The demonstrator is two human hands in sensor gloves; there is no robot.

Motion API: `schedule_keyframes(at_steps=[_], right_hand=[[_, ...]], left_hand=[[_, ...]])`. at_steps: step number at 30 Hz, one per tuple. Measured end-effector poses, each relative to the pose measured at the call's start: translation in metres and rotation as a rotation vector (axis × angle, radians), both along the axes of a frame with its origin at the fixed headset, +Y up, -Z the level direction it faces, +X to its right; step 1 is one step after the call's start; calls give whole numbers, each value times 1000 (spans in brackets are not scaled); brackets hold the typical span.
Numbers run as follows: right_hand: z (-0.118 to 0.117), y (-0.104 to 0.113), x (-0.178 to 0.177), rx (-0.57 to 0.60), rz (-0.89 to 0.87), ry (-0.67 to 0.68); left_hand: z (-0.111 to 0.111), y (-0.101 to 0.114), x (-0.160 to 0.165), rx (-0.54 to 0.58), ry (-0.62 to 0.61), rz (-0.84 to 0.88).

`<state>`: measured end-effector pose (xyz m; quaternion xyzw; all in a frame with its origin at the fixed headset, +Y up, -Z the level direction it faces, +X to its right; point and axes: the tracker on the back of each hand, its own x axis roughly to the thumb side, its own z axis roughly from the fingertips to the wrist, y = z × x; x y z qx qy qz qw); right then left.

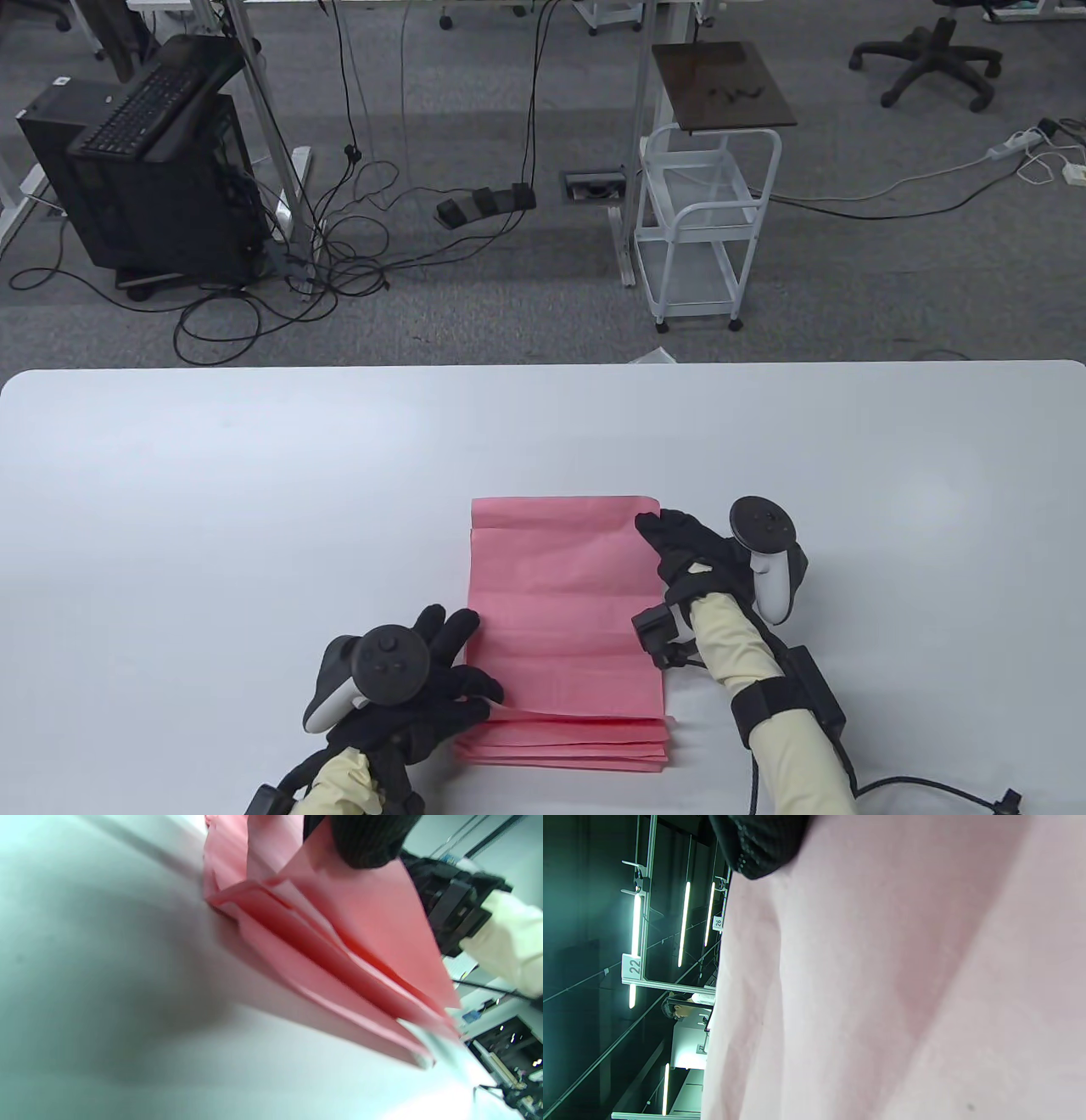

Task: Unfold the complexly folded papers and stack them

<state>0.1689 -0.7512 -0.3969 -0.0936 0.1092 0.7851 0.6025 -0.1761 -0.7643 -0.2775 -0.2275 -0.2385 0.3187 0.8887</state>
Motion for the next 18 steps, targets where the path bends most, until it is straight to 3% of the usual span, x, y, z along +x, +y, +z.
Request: schedule_keyframes(at_steps=[6,11,18], right_hand=[[0,-5,-3,-10,5,5],[2,-6,-3,-12,13,1],[3,-10,-4,-19,17,-11]], left_hand=[[0,-9,3,-59,-23,-9],[1,-3,11,-34,-40,-65],[6,7,23,50,36,-95]])
